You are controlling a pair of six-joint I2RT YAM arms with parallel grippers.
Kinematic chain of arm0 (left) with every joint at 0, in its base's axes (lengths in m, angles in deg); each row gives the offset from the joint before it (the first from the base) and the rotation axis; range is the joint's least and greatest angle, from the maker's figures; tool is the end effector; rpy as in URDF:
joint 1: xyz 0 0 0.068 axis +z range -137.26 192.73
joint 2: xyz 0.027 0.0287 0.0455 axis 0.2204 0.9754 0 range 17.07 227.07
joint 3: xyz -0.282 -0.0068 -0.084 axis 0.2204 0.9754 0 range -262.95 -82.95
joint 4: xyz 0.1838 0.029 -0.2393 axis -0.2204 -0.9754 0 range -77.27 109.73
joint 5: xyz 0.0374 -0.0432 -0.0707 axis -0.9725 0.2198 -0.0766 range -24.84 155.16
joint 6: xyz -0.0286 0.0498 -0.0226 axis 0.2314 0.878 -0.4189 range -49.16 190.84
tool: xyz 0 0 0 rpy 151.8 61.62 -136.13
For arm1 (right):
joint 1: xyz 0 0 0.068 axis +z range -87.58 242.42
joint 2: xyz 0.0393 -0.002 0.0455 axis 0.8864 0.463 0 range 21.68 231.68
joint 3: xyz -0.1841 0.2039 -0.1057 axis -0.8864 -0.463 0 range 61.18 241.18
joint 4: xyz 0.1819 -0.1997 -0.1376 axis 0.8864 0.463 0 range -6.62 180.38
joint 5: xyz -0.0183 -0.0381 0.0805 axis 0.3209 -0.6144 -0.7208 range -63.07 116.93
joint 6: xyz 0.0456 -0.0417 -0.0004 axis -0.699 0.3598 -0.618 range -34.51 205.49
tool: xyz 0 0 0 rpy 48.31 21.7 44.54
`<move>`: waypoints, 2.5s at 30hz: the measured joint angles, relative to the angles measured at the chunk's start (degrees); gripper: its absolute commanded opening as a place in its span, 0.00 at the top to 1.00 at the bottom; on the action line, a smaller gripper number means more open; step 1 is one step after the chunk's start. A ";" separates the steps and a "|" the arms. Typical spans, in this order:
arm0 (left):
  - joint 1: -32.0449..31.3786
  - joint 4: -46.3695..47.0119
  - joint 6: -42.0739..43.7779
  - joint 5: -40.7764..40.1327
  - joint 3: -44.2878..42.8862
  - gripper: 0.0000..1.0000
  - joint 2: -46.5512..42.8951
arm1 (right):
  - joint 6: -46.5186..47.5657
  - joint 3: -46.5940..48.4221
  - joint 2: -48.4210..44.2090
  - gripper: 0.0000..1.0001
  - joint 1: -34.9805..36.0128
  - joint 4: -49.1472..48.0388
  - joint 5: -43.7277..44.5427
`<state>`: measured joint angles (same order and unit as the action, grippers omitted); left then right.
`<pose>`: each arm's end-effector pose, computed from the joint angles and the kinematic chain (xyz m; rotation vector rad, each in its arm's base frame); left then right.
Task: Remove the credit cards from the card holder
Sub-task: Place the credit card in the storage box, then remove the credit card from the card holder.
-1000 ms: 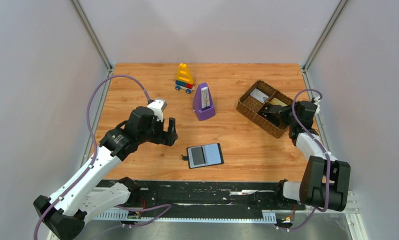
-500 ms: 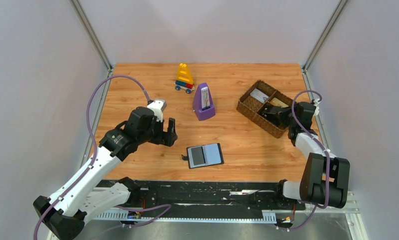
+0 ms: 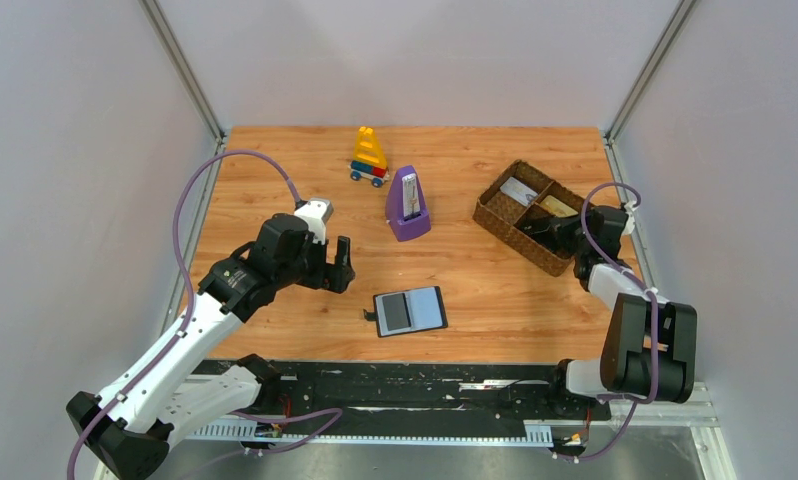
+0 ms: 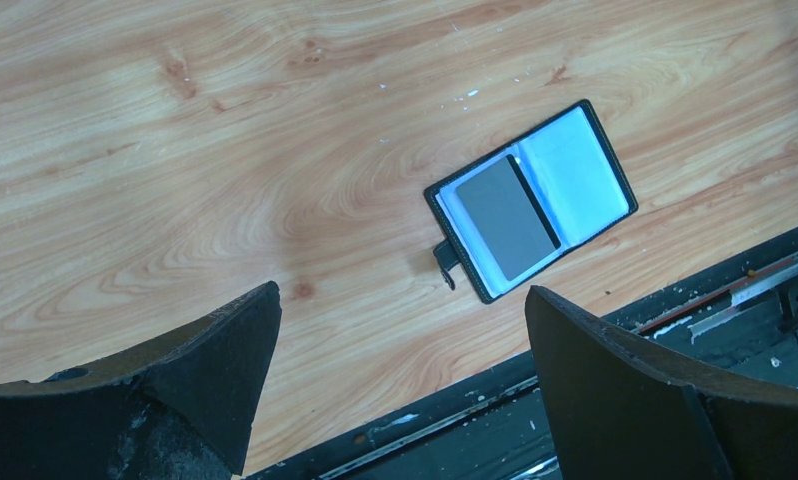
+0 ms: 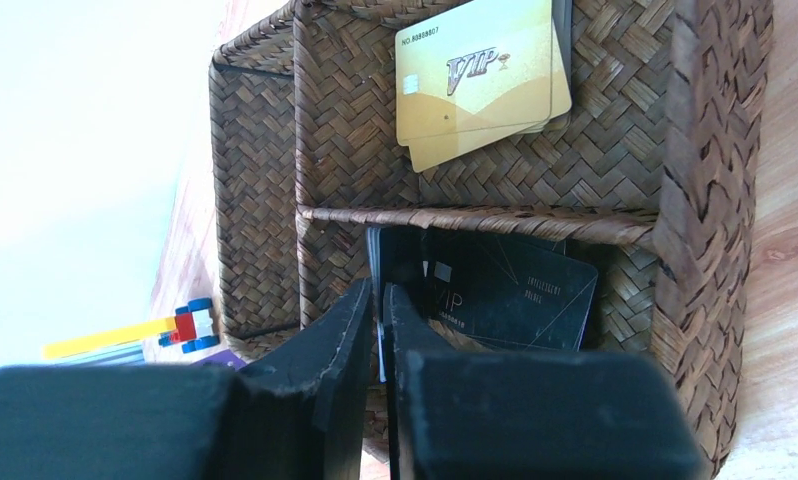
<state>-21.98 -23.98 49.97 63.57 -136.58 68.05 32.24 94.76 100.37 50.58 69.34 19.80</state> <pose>0.1789 -0.1223 0.3299 0.2666 2.3171 -0.4664 0.3079 -0.0586 0.1695 1.0969 1.8602 0.5570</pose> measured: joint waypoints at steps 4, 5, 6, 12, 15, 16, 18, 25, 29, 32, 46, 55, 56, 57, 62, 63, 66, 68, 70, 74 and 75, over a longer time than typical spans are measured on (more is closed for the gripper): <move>0.00 -0.09 0.00 0.00 0.00 0.00 -0.09 | -0.31 0.00 0.09 0.82 0.00 -0.04 0.02; 0.00 -0.13 0.00 0.00 0.00 0.00 -0.15 | -0.33 0.00 0.11 0.81 0.00 -0.02 0.02; 0.00 -0.17 0.00 0.00 0.00 0.00 -0.24 | -0.31 0.00 0.22 0.80 0.00 -0.02 0.02; 0.00 -0.22 0.02 0.00 0.00 0.00 -0.74 | -0.24 0.00 1.36 0.77 0.00 0.90 0.07; 0.00 -0.22 0.02 0.00 0.00 0.00 -0.85 | -0.13 0.00 1.90 0.78 0.00 1.33 0.02; 0.00 -0.22 0.02 0.00 0.00 0.00 -0.90 | 0.04 0.00 2.05 0.78 0.00 1.36 -0.02; 0.00 -0.20 0.02 0.00 0.00 0.00 -1.03 | 0.87 0.26 2.32 0.78 0.00 1.57 -0.31; 0.00 -0.17 0.00 0.11 0.00 0.00 -1.42 | 5.88 4.66 1.88 0.78 0.02 6.51 -2.32; 0.00 -0.11 -0.37 1.68 0.07 0.00 -0.76 | 9.40 8.07 -0.46 0.78 0.22 11.28 -3.78; 0.00 0.22 -1.57 3.54 0.24 0.01 1.29 | 11.65 10.49 -3.13 0.76 0.74 14.97 -5.18; 0.00 11.50 -9.51 12.52 10.93 0.23 15.74 | 17.44 11.21 -11.30 0.73 19.45 24.15 -10.64; -0.11 21.59 -12.96 18.67 14.86 0.37 19.28 | 16.02 7.76 -4.94 0.75 39.67 20.74 -14.03; -0.13 22.47 -13.29 19.19 14.86 0.39 19.08 | 15.37 7.34 -3.69 0.75 40.85 19.69 -14.40; -0.17 23.47 -13.55 19.96 14.86 0.45 18.84 | 14.62 6.84 -2.34 0.75 41.99 18.43 -14.73; -1.38 28.55 -15.02 23.32 14.84 0.72 18.93 | 12.35 5.53 2.43 0.75 45.51 13.79 -16.35; -1.68 29.22 -15.02 23.69 14.82 0.75 19.32 | 12.04 5.44 3.19 0.75 45.83 13.00 -16.79; -2.08 30.73 -14.91 24.28 14.78 0.87 21.51 | 11.10 5.11 5.38 0.75 46.66 10.67 -17.88; -2.16 31.39 -14.75 24.44 14.80 0.92 23.32 | 10.88 4.74 6.08 0.75 47.08 9.90 -18.18; -2.16 32.09 -14.69 24.37 14.99 0.95 24.59 | 10.80 4.66 6.64 0.75 47.32 9.62 -18.51; -2.16 34.05 -14.29 24.22 15.78 0.99 27.28 | 10.67 4.66 7.87 0.75 47.63 8.24 -19.56; -2.16 34.34 -14.10 24.22 15.93 0.99 28.20 | 10.64 4.66 8.28 0.75 47.67 7.91 -19.78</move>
<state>-24.15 10.36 35.88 87.79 -120.64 96.25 42.88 99.42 108.66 98.25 77.25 0.02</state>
